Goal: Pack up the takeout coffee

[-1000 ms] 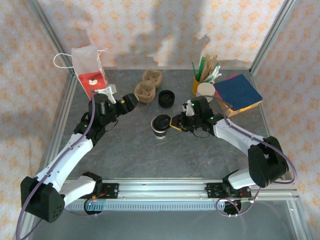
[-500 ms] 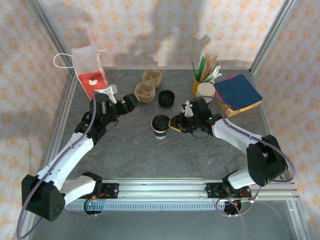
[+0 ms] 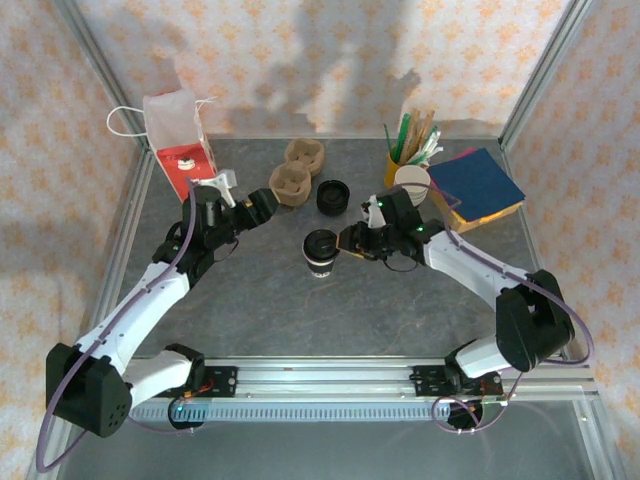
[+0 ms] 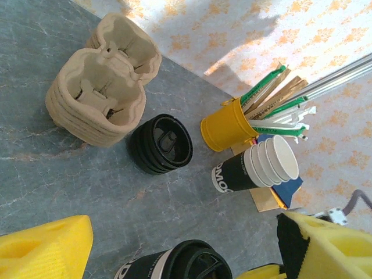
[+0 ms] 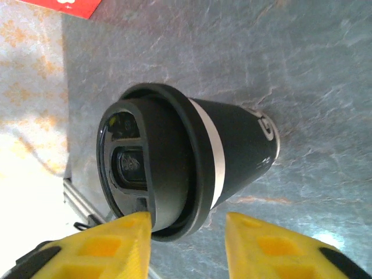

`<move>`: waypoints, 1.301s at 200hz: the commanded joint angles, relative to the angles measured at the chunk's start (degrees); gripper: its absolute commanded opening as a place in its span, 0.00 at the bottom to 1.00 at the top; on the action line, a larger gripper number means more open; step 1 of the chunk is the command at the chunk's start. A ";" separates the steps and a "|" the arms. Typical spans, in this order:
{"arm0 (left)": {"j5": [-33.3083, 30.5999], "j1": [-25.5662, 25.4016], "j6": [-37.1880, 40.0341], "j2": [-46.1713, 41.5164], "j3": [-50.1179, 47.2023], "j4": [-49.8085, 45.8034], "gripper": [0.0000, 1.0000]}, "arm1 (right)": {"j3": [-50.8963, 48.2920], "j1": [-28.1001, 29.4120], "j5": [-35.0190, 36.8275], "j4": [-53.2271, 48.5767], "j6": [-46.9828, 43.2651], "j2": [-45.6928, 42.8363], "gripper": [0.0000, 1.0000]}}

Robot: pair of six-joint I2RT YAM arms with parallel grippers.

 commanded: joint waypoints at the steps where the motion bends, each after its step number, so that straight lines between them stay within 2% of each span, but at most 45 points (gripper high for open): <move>1: 1.29 -0.12 2.03 1.58 1.16 -1.21 0.83 | 2.98 0.25 5.54 -3.50 -4.66 -3.45 0.43; 39: 4.03 -0.38 2.28 4.30 1.26 -1.82 0.83 | 4.86 0.25 6.58 0.15 -5.96 -2.23 0.44; 74: 2.56 -0.38 2.06 4.18 0.83 -2.15 0.83 | 5.73 0.55 2.96 3.66 -3.62 0.72 0.44; 157: 1.15 -0.38 1.62 3.82 0.68 -2.55 0.82 | 5.63 3.63 3.07 4.88 -2.60 2.58 0.43; 260: 0.24 -0.37 2.05 1.80 0.08 -3.21 0.82 | 5.81 4.74 3.02 4.93 -1.57 3.84 0.43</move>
